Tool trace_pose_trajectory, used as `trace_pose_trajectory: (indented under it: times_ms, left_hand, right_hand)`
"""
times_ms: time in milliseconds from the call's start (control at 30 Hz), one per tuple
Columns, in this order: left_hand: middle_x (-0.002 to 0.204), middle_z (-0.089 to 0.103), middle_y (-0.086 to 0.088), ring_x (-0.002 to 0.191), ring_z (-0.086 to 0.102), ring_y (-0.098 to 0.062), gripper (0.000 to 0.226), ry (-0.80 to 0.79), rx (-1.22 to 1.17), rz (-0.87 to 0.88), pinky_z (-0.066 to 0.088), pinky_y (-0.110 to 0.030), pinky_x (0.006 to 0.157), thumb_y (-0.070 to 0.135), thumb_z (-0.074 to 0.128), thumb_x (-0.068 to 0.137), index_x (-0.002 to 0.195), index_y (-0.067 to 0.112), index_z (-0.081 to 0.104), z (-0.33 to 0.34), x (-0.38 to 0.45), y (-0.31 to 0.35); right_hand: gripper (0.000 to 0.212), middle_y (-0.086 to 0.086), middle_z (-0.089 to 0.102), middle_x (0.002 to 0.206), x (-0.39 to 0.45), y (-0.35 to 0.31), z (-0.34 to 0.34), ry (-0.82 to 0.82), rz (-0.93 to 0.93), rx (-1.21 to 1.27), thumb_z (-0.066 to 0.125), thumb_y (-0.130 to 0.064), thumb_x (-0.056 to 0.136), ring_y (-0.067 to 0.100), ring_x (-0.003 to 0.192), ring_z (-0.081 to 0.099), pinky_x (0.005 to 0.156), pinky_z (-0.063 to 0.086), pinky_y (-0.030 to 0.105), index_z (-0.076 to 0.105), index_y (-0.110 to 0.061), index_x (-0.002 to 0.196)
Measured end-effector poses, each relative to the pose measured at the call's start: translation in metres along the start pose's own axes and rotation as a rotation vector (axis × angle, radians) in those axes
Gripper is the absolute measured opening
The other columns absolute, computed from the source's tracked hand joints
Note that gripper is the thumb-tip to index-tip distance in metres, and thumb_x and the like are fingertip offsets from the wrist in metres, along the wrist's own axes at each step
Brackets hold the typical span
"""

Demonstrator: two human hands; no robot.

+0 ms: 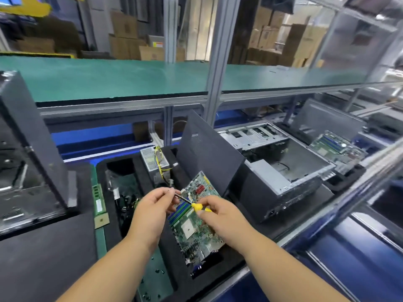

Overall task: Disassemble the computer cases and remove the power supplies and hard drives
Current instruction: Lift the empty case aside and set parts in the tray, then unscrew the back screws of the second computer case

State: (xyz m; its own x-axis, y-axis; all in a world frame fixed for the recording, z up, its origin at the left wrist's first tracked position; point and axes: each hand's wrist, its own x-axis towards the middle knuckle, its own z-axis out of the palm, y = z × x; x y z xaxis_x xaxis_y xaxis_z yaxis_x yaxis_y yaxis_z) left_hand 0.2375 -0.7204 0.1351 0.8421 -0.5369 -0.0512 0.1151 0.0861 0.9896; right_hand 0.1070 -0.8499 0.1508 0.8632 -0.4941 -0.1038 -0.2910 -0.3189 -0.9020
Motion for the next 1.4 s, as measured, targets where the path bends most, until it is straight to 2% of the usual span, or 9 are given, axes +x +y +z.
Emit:
trace_pose_trajectory:
  times_ms: [267, 500, 633, 733, 833, 1100, 1200, 1267, 1400]
  left_hand:
    - [0.075, 0.070, -0.005, 0.065, 0.057, -0.011, 0.027, 0.026, -0.045, 0.035, 0.047, -0.017, 0.061, 0.011, 0.059, 0.096, 0.078, 0.019, 0.077, 0.009, 0.019, 0.013]
    - [0.072, 0.069, 0.001, 0.067, 0.058, -0.014, 0.027, 0.073, 0.023, 0.076, 0.047, -0.027, 0.068, 0.014, 0.059, 0.096, 0.079, 0.023, 0.077, 0.050, 0.024, 0.007]
    - [0.071, 0.067, 0.008, 0.060, 0.056, -0.005, 0.020, 0.085, 0.041, 0.083, 0.045, -0.021, 0.065, 0.017, 0.057, 0.098, 0.088, 0.020, 0.074, 0.102, 0.020, 0.001]
    - [0.068, 0.065, 0.007, 0.062, 0.056, -0.007, 0.020, 0.077, 0.064, 0.085, 0.047, -0.017, 0.063, 0.010, 0.055, 0.098, 0.089, 0.017, 0.072, 0.152, 0.015, -0.002]
    - [0.068, 0.066, 0.008, 0.063, 0.058, -0.002, 0.020, 0.015, 0.143, 0.130, 0.047, -0.012, 0.062, 0.001, 0.054, 0.097, 0.091, 0.013, 0.070, 0.208, 0.011, -0.005]
    - [0.085, 0.068, 0.005, 0.074, 0.058, 0.004, 0.021, 0.053, 0.482, 0.164, 0.044, -0.010, 0.071, 0.013, 0.067, 0.092, 0.087, 0.034, 0.070, 0.298, 0.007, -0.026]
    - [0.118, 0.060, 0.016, 0.107, 0.054, 0.005, 0.025, 0.000, 0.745, 0.208, 0.042, -0.016, 0.096, 0.025, 0.069, 0.090, 0.109, 0.040, 0.064, 0.313, 0.008, -0.029]
    - [0.147, 0.041, 0.017, 0.138, 0.036, -0.006, 0.053, -0.095, 1.004, 0.197, 0.027, -0.025, 0.115, 0.041, 0.067, 0.089, 0.138, 0.040, 0.048, 0.319, 0.009, -0.030]
    - [0.163, 0.015, 0.011, 0.150, 0.010, -0.011, 0.074, -0.164, 1.308, 0.218, 0.003, -0.027, 0.121, 0.057, 0.058, 0.091, 0.154, 0.037, 0.025, 0.320, 0.018, -0.037]
  right_hand:
    - [0.004, -0.010, 0.055, 0.070, 0.009, -0.004, -0.022, 0.053, -0.057, -0.046, 0.066, -0.037, 0.086, 0.010, 0.061, 0.048, 0.060, 0.040, 0.030, 0.065, -0.037, 0.090]
    - [0.009, -0.016, 0.057, 0.073, 0.030, 0.021, -0.068, 0.055, -0.137, -0.072, 0.069, -0.041, 0.082, 0.006, 0.065, 0.053, 0.063, 0.048, 0.031, 0.065, -0.042, 0.091]
    - [0.012, -0.015, 0.058, 0.075, 0.030, 0.044, -0.122, 0.058, -0.183, -0.061, 0.064, -0.044, 0.081, 0.004, 0.068, 0.053, 0.065, 0.044, 0.024, 0.063, -0.038, 0.092]
    - [0.012, -0.011, 0.058, 0.076, 0.029, 0.061, -0.169, 0.045, -0.168, 0.015, 0.063, -0.043, 0.080, 0.014, 0.071, 0.055, 0.068, 0.045, 0.031, 0.063, -0.038, 0.091]
    - [0.001, -0.010, 0.058, 0.070, 0.033, 0.081, -0.225, 0.055, -0.197, 0.064, 0.065, -0.035, 0.089, 0.005, 0.061, 0.049, 0.059, 0.041, 0.017, 0.064, -0.034, 0.089]
    - [0.008, -0.017, 0.057, 0.063, 0.052, 0.133, -0.324, 0.101, -0.166, 0.128, 0.059, -0.029, 0.098, -0.003, 0.055, 0.048, 0.053, 0.036, 0.010, 0.066, -0.029, 0.094]
    - [0.011, -0.013, 0.058, 0.066, 0.059, 0.143, -0.337, 0.104, -0.135, 0.146, 0.059, -0.029, 0.098, -0.001, 0.058, 0.052, 0.054, 0.040, 0.014, 0.066, -0.032, 0.090]
    - [0.013, -0.014, 0.061, 0.066, 0.062, 0.146, -0.341, 0.102, -0.137, 0.136, 0.059, -0.030, 0.098, -0.005, 0.060, 0.056, 0.054, 0.040, 0.014, 0.066, -0.035, 0.089]
    - [0.012, -0.012, 0.065, 0.072, 0.067, 0.150, -0.341, 0.111, -0.127, 0.088, 0.059, -0.037, 0.096, 0.002, 0.067, 0.058, 0.062, 0.044, 0.024, 0.064, -0.045, 0.088]
